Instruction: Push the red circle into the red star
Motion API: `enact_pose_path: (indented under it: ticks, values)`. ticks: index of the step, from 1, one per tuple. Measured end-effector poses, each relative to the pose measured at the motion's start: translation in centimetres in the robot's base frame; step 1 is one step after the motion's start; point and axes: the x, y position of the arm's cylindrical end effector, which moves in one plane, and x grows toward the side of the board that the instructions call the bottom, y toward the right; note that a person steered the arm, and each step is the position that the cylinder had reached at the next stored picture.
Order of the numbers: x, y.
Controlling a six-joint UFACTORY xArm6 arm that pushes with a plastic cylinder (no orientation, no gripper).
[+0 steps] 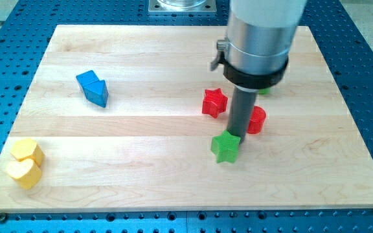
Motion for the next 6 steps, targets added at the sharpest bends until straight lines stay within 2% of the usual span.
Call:
enact_pose_path:
  ticks: [1, 2, 3, 4, 5, 6]
  values:
    - [1.2, 1.3]
    - [-1.3, 3.3]
    - [-2.2, 3.9]
    - [-3.1, 6.9]
    - [-4.1, 5.6]
    - [-4.2, 1.4]
